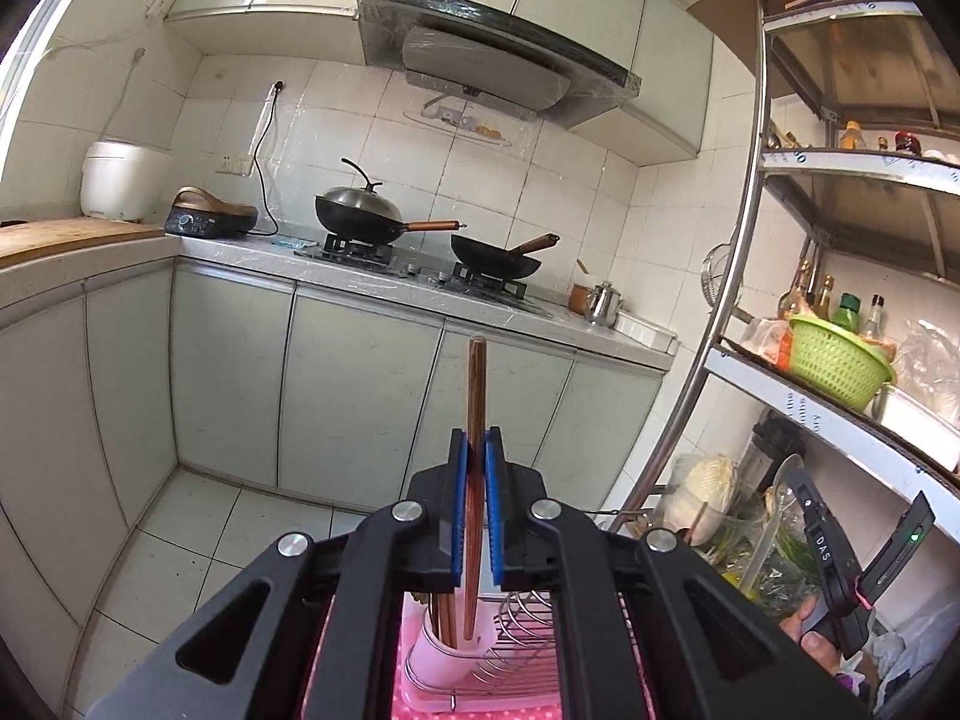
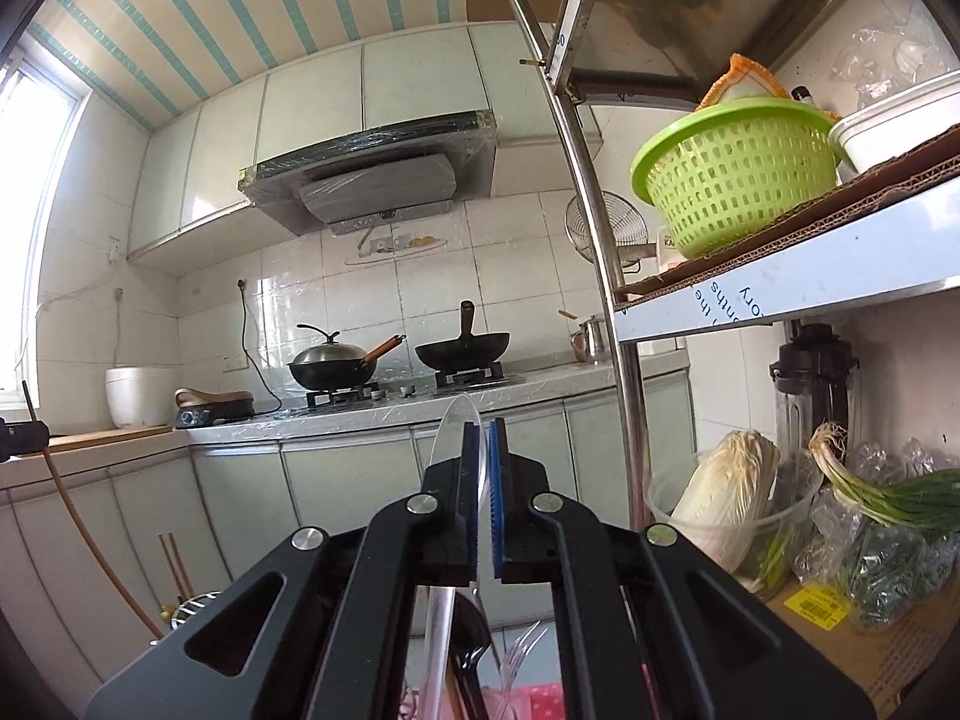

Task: Organize utensils
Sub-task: 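Lower the wooden chopstick into the pink cup with left tool while right tool lowers clear spoon into other cup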

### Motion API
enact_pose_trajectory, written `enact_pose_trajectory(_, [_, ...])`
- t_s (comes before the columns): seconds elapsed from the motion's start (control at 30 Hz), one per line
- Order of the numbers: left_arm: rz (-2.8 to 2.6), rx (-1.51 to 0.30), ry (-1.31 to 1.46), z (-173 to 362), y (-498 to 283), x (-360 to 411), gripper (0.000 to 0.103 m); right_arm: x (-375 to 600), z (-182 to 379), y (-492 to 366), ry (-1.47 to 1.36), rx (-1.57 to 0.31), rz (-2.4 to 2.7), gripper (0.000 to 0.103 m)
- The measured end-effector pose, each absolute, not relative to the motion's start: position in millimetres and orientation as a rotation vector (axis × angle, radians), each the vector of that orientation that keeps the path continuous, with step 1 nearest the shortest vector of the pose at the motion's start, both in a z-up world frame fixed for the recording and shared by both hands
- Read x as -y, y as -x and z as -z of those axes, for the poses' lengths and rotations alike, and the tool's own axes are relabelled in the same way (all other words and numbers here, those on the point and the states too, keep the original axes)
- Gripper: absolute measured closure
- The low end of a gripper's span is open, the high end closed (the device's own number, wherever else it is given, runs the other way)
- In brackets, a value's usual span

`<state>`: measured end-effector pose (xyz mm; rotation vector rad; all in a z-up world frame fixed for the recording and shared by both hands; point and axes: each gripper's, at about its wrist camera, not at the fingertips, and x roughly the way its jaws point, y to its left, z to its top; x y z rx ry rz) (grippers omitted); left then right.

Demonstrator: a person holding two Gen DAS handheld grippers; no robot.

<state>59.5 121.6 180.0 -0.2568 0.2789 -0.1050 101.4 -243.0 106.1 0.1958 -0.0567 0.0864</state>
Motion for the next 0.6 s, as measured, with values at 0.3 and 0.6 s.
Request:
enact_pose_trajectory(0.3, [0.089,-0.366,0.254,-139.7,-98.6,-116.4,0.098,243.9,-84.6,-129.4,-0.174,0.071,-0.043,0.100])
enact_pose_trajectory(0.6, [0.091,-0.441,0.269,-104.0,-113.3,-112.8,0.098,235.4,-66.6,-139.9,-0.145,0.100,-0.044,0.100])
